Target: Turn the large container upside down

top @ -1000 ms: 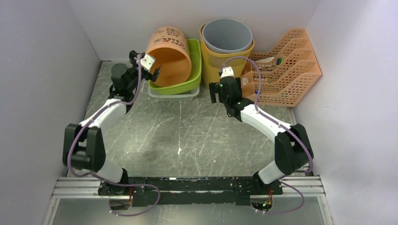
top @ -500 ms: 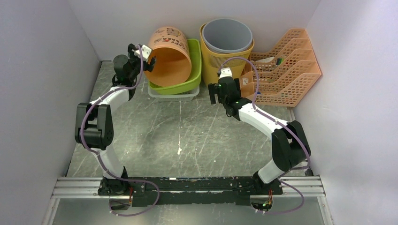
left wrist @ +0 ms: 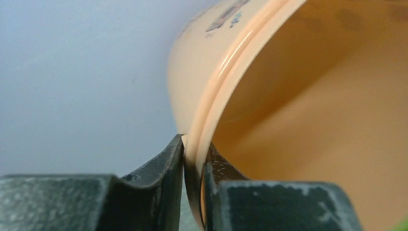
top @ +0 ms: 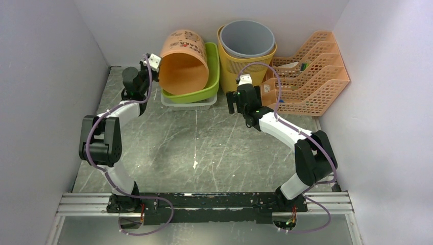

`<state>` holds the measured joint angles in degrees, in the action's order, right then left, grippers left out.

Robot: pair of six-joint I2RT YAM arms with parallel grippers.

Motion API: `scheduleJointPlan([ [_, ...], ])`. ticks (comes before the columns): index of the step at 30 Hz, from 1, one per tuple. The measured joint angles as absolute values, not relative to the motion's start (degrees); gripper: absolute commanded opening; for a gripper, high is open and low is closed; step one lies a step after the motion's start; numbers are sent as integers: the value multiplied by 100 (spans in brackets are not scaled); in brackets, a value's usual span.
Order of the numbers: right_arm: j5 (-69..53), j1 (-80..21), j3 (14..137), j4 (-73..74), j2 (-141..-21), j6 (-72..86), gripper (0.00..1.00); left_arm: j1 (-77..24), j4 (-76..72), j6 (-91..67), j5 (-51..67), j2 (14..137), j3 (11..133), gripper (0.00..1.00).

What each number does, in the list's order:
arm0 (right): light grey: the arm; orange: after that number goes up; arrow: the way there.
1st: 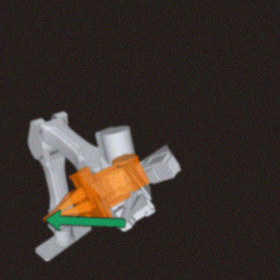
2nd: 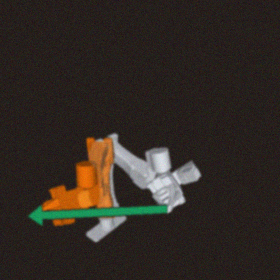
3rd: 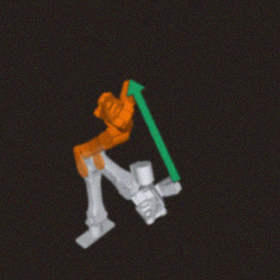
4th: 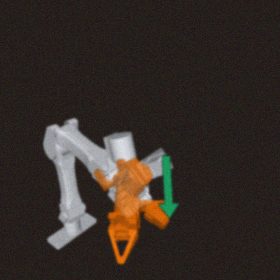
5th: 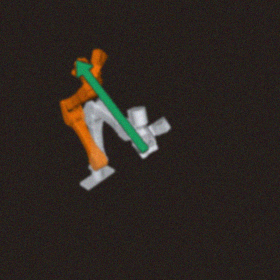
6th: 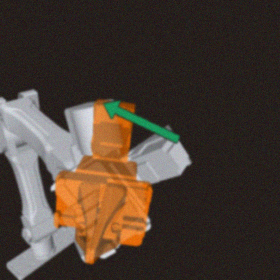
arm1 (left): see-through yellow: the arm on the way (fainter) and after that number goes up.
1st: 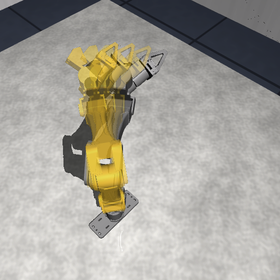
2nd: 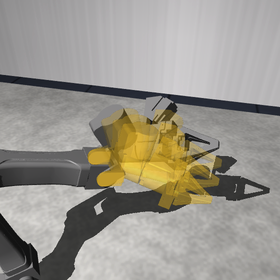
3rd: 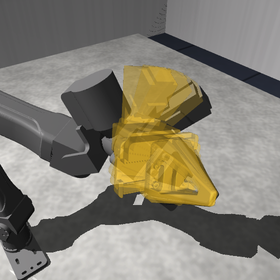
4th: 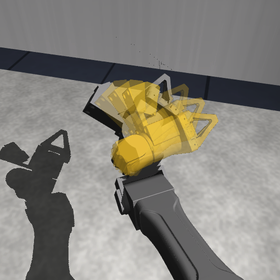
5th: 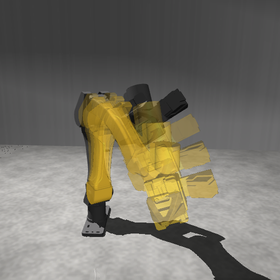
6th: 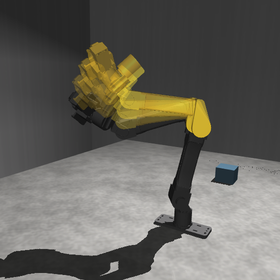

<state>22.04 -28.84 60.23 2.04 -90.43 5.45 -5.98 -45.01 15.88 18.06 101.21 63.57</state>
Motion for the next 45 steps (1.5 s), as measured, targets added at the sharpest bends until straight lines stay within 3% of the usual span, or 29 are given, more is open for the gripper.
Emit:
scheduleJointPlan([
  [2, 2189, -2882, 6023, 204, -9043, 554, 97, -598, -4619, 1632, 1741, 10092, 6331, 7],
  [11, 2193, -2882, 6023, 209, -9035, 556, 97, -550, -4309, 1623, 1651, 10049, 6563, 6],
  [17, 2235, -2882, 6023, 274, -8967, 556, 97, -569, -2716, 1306, 1420, 9896, 7509, 7],
  [35, 2504, -2882, 6020, 652, -8191, 851, 99, -589, 1225, -292, 611, 7338, 10300, 7],
  [39, 2659, -2882, 6020, 821, -7894, 941, 100, -587, 1907, -591, 974, 6652, 10025, 7],
  [45, 2829, -2882, 6020, 978, -7540, 1039, 100, -589, 2469, -821, 1990, 5398, 8329, 6],
])
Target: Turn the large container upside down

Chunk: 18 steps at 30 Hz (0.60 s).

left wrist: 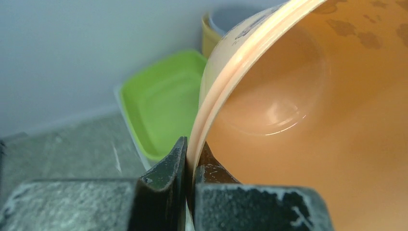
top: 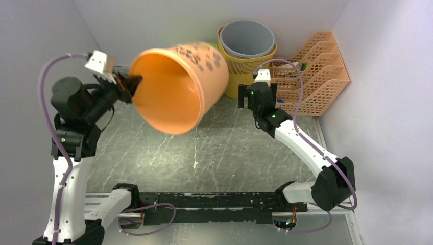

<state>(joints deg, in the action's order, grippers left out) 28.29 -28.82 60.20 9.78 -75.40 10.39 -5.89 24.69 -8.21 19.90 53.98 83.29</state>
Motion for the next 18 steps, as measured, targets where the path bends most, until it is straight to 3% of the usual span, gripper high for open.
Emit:
scheduleJointPlan([
  [6, 3173, -2803, 6211, 1286, -7494, 1041, 100, -589, 3485, -526, 2652, 4998, 7439, 6],
  [18, 3354, -2589, 6901, 1782, -7205, 1044, 97, -589, 4716, -255, 2536, 5280, 7323, 7],
])
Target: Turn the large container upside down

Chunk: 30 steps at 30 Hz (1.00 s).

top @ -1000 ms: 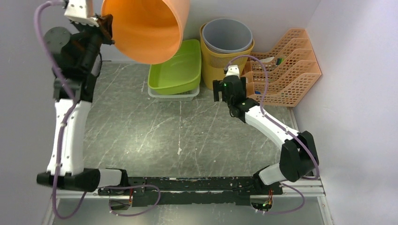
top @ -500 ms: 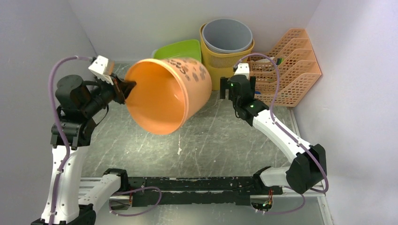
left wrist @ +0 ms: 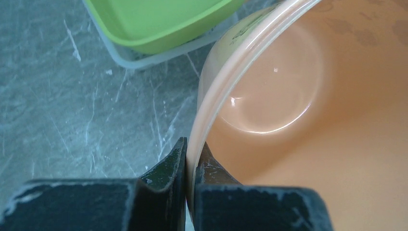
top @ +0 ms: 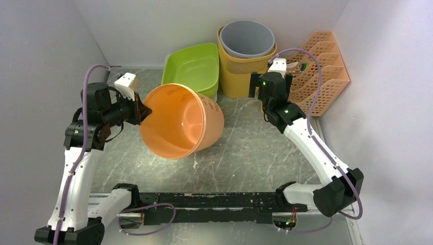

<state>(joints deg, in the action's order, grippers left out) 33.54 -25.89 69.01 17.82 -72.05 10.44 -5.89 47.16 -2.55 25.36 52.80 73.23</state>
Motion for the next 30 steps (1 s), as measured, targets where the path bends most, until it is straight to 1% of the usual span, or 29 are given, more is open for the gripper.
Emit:
scheduleJointPlan([
  [11, 3037, -2589, 7131, 2147, -7035, 1041, 96, -701, 4582, -454, 1900, 5933, 6504, 7],
  [16, 2989, -2589, 7135, 2167, -6982, 1022, 96, -1334, 4456, -569, 1157, 6462, 6493, 7],
  [21, 2917, -2589, 7135, 2171, -6982, 1000, 96, -1925, 4209, -819, 794, 6744, 6573, 7],
  [24, 2880, -2589, 7135, 2171, -6984, 996, 97, -2099, 4176, -910, 670, 6864, 6674, 11],
  [25, 2867, -2589, 7135, 2174, -6984, 989, 97, -2154, 4180, -930, 644, 6925, 6729, 15],
  [27, 2845, -2589, 7135, 2174, -6984, 978, 97, -2231, 4180, -954, 587, 7039, 6836, 32],
  [28, 2836, -2589, 7133, 2174, -6984, 976, 97, -2272, 4185, -958, 567, 7085, 6888, 39],
  [29, 2825, -2589, 7126, 2171, -6984, 974, 97, -2320, 4180, -978, 543, 7126, 6945, 47],
  [30, 2823, -2589, 7113, 2171, -6984, 965, 97, -2373, 4182, -991, 530, 7161, 7022, 60],
])
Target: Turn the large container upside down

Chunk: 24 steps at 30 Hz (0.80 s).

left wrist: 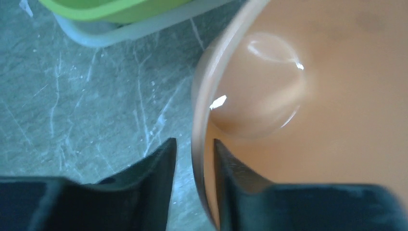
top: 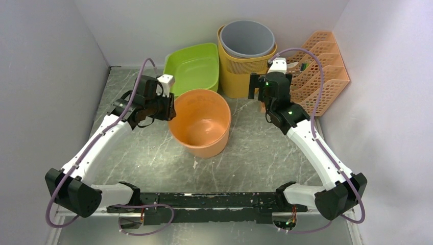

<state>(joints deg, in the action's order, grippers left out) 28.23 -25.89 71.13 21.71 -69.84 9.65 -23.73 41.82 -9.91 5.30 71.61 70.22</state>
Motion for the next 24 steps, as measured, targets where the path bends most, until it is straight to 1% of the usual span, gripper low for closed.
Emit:
scheduleJointPlan([
  [1, 2818, -2589, 7100, 2171, -6984, 963, 97, -2423, 4187, -985, 526, 7185, 7113, 71],
  [3, 2792, -2589, 7061, 2171, -6984, 961, 97, -2499, 4193, -1000, 519, 7192, 7328, 86],
  [4, 2779, -2589, 7046, 2174, -6984, 963, 97, -2526, 4189, -989, 519, 7192, 7435, 92],
  [6, 2759, -2589, 7022, 2176, -6987, 963, 97, -2571, 4202, -991, 526, 7192, 7710, 99],
  [7, 2746, -2589, 7015, 2176, -6987, 965, 97, -2582, 4200, -989, 530, 7190, 7817, 100],
  [12, 2587, -2589, 7015, 2176, -6989, 956, 97, -2615, 4206, -987, 480, 7087, 8145, 100],
  [17, 2147, -2681, 7048, 2237, -6989, 888, 97, -2620, 4241, -1031, -309, 6847, 8128, 100],
  [20, 1865, -3033, 7177, 2368, -6989, 825, 96, -2569, 4152, -1125, -864, 6759, 8027, 100],
  [24, 1728, -3806, 7446, 2486, -6989, 696, 95, -2316, 3896, -1210, -1306, 6731, 7878, 100],
])
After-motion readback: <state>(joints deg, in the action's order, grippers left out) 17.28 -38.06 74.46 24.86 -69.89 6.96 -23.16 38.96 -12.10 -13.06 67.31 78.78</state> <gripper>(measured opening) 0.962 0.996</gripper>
